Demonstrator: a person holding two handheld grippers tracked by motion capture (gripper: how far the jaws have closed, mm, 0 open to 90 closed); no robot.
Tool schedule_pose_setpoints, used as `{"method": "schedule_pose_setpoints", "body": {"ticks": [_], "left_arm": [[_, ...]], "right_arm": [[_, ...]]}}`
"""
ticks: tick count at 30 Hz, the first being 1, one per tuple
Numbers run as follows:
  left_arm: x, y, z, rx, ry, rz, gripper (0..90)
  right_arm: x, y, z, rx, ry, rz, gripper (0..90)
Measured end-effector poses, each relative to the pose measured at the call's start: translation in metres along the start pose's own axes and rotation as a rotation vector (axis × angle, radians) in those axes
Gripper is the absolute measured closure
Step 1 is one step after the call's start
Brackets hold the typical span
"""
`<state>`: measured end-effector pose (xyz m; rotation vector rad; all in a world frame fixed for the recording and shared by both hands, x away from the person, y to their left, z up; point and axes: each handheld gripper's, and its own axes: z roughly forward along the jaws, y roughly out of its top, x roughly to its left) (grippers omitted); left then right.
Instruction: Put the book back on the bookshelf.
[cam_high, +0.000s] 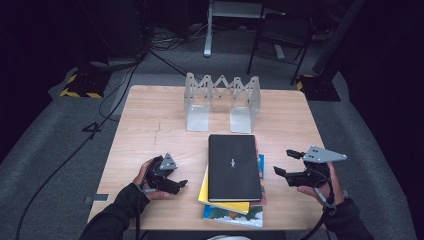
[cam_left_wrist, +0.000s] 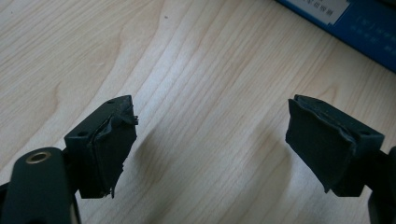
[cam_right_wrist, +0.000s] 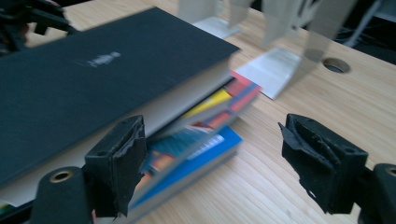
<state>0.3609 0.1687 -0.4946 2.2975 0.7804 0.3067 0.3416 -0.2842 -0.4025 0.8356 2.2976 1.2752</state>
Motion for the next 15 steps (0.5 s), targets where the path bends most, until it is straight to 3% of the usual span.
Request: {"method": "schedule_pose_setpoints", "body": {"ticks": [7, 15], "left_arm": [[-0.001, 0.009, 0.002, -0.021, -0.006, 0.006, 16.5], [-0.001, 0.02, 0.002, -0.044, -0.004, 0.012, 17.0]], "right_arm": [[0.022, 0.014, 0.011, 0.002, 0.06, -0.045, 23.8], [0.03, 0.016, 0.016, 0.005, 0.098, -0.044, 23.8]]}}
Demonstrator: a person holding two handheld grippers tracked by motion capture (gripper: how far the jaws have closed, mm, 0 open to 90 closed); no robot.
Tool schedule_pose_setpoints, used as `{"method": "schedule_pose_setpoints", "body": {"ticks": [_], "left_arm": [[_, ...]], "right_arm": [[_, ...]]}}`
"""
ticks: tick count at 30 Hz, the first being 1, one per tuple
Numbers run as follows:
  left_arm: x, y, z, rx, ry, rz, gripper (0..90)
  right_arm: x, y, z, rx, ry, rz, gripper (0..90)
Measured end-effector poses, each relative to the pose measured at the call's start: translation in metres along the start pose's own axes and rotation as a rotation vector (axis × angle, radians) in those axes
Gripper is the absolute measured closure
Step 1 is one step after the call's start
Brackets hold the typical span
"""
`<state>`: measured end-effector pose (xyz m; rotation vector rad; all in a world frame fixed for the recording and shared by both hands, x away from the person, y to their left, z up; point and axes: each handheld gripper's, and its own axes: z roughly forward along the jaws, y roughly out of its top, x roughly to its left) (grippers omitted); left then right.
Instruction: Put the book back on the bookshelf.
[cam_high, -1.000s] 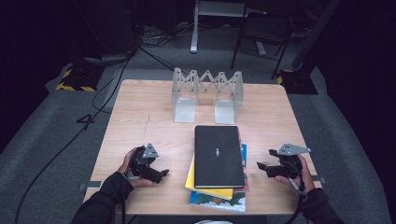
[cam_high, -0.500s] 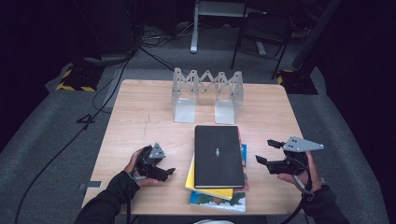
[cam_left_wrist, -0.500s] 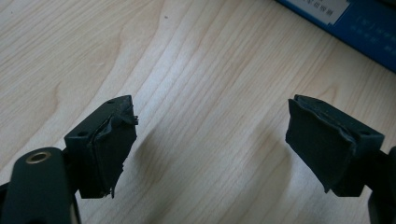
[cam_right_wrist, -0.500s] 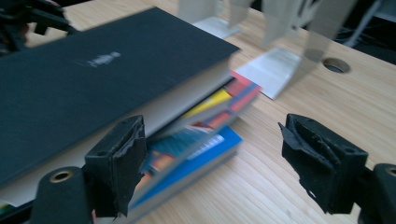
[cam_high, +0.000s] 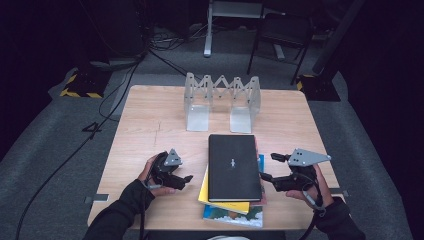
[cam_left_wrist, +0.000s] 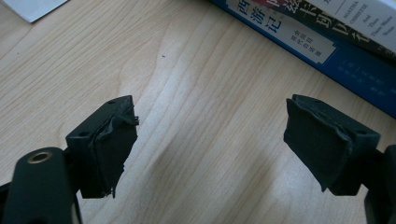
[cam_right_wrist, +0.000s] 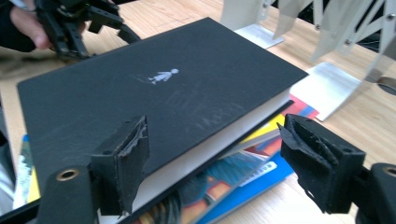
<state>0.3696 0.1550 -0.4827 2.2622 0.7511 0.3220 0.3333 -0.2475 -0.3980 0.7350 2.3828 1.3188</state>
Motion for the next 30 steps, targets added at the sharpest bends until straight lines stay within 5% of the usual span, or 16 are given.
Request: {"method": "schedule_pose_setpoints", "body": {"ticks": [15, 30], "left_arm": [[0.002, 0.024, 0.0, -0.08, -0.004, 0.001, 17.2], [-0.001, 0.048, 0.022, -0.092, 0.009, 0.032, 18.3]], "right_arm": [[0.015, -0.002, 0.025, 0.069, 0.076, -0.018, 16.8], [-0.009, -0.01, 0.043, 0.117, 0.223, 0.159, 1.2]]}}
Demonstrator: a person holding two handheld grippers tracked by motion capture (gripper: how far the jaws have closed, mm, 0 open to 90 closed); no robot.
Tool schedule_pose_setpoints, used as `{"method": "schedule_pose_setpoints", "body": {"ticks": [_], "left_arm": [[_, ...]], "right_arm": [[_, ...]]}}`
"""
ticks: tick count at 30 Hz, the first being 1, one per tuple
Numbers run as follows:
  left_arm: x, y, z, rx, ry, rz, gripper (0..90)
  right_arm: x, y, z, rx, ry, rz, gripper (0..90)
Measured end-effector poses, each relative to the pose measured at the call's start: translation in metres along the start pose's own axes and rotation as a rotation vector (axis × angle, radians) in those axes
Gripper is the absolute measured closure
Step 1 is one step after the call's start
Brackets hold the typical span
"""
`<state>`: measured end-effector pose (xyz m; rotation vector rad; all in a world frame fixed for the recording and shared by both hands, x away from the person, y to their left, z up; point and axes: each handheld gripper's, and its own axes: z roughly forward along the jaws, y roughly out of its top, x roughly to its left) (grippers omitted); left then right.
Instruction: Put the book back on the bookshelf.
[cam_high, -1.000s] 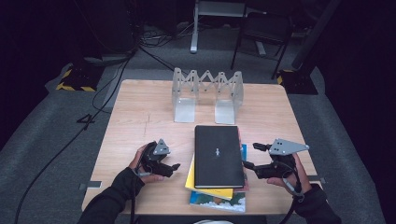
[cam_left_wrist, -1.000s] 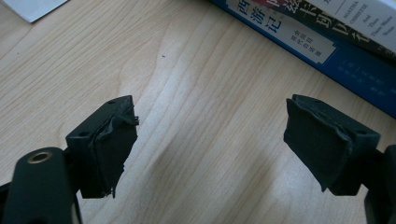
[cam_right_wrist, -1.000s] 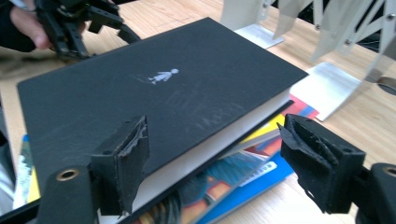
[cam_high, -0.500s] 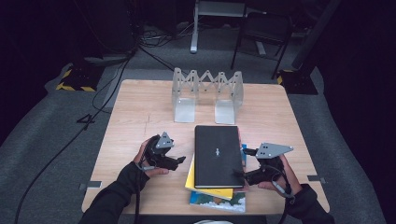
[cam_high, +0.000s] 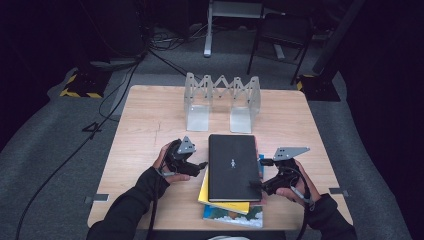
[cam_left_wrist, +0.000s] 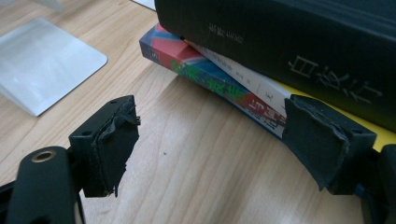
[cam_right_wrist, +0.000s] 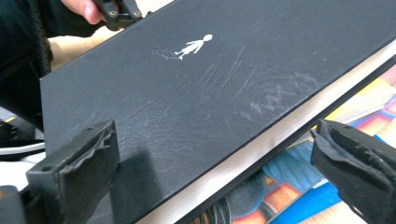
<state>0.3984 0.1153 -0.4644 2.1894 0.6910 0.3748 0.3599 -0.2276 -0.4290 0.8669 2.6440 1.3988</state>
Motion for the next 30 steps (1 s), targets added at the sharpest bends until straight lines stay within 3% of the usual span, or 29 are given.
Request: {"method": "schedule_pose_setpoints", "body": {"ticks": [10, 23, 30], "left_arm": [[0.011, 0.005, 0.009, 0.003, 0.0, -0.031, 18.4], [0.025, 0.009, 0.024, 0.0, 0.013, -0.053, 19.0], [0.037, 0.011, 0.033, -0.03, 0.012, -0.074, 20.8]], "right_arm": [[-0.003, 0.006, 0.01, 0.023, 0.064, -0.006, 0.6], [0.0, 0.009, 0.01, 0.027, 0.041, -0.044, 0.6], [0.003, 0.011, 0.009, 0.03, 0.029, -0.067, 0.7]]}}
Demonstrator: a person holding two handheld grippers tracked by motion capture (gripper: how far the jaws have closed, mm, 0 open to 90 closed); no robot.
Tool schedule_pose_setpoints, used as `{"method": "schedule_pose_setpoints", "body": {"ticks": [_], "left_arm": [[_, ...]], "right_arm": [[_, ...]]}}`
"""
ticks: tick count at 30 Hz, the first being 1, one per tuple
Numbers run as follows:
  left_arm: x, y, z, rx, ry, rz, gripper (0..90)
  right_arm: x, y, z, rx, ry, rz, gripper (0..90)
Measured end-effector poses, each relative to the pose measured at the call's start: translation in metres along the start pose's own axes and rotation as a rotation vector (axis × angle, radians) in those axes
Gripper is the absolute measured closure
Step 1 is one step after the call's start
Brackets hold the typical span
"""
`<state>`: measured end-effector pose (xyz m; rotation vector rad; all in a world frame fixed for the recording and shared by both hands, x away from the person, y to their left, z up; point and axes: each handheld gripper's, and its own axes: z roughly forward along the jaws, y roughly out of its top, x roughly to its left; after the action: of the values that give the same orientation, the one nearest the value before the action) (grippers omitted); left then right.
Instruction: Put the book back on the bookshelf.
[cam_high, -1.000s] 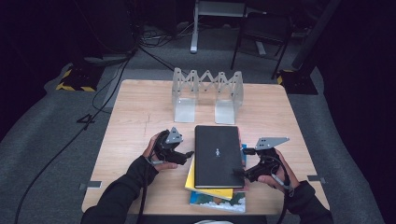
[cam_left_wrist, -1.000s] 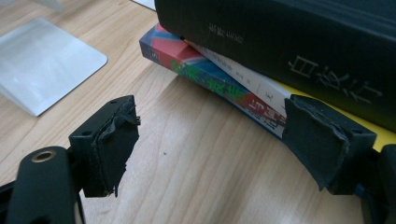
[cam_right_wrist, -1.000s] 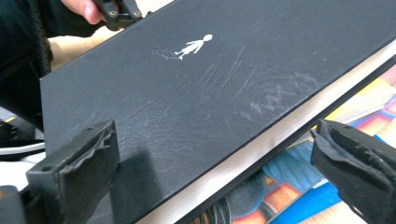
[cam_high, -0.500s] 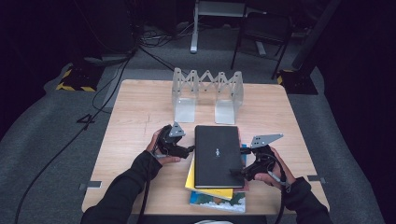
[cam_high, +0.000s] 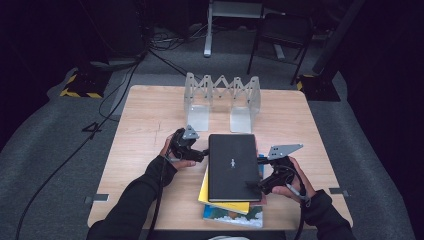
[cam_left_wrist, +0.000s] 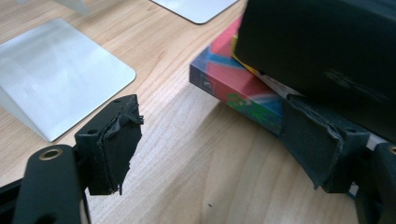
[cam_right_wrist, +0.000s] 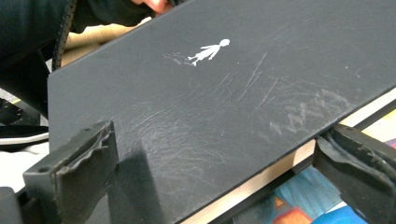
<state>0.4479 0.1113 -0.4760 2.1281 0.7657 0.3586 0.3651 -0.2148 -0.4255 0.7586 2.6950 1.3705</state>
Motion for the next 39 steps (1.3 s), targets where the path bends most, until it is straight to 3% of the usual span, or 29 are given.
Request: {"method": "schedule_pose_setpoints", "body": {"ticks": [2, 3, 7, 8, 12, 17, 18, 23, 25, 29, 30, 32, 39], "left_arm": [[0.001, 0.0, 0.0, -0.001, 0.006, -0.002, 21.1], [0.003, 0.0, 0.002, -0.009, -0.011, -0.018, 21.2], [0.007, -0.002, 0.003, -0.044, -0.016, -0.012, 21.9], [0.011, -0.002, 0.006, -0.072, -0.029, -0.031, 24.4], [0.019, 0.0, 0.01, -0.097, -0.041, -0.071, 27.8], [0.022, 0.005, 0.01, -0.12, -0.057, -0.09, 29.3], [0.022, 0.007, 0.009, -0.128, -0.061, -0.073, 34.1], [0.021, 0.017, -0.003, -0.171, -0.105, -0.074, 48.3], [0.019, 0.021, -0.009, -0.176, -0.102, -0.053, 54.8], [0.017, 0.025, -0.014, -0.19, -0.134, -0.036, 65.5], [0.017, 0.026, -0.015, -0.188, -0.14, -0.029, 73.2], [0.016, 0.03, -0.018, -0.19, -0.169, -0.025, 75.9], [0.016, 0.042, -0.02, -0.172, -0.165, -0.009, 81.3]], "right_arm": [[0.0, 0.001, 0.0, -0.001, -0.003, -0.011, 0.8], [0.001, 0.001, 0.0, -0.004, -0.004, -0.015, 0.8], [0.002, 0.002, 0.001, -0.019, -0.017, -0.035, 0.9], [0.002, 0.002, 0.001, -0.022, -0.023, -0.04, 1.0], [0.003, 0.004, 0.003, -0.029, -0.034, -0.054, 1.1], [0.004, 0.006, 0.003, -0.037, -0.051, -0.079, 1.2], [0.004, 0.007, 0.003, -0.044, -0.06, -0.09, 1.2], [0.009, 0.008, 0.0, -0.072, -0.094, -0.15, 1.5], [0.011, 0.008, -0.001, -0.084, -0.107, -0.174, 1.7], [0.012, 0.007, -0.001, -0.104, -0.114, -0.188, 2.1], [0.013, 0.008, -0.002, -0.108, -0.127, -0.206, 2.2], [0.013, 0.009, -0.002, -0.119, -0.143, -0.209, 2.6], [0.009, 0.013, -0.006, -0.164, -0.192, -0.215, 8.1]]}}
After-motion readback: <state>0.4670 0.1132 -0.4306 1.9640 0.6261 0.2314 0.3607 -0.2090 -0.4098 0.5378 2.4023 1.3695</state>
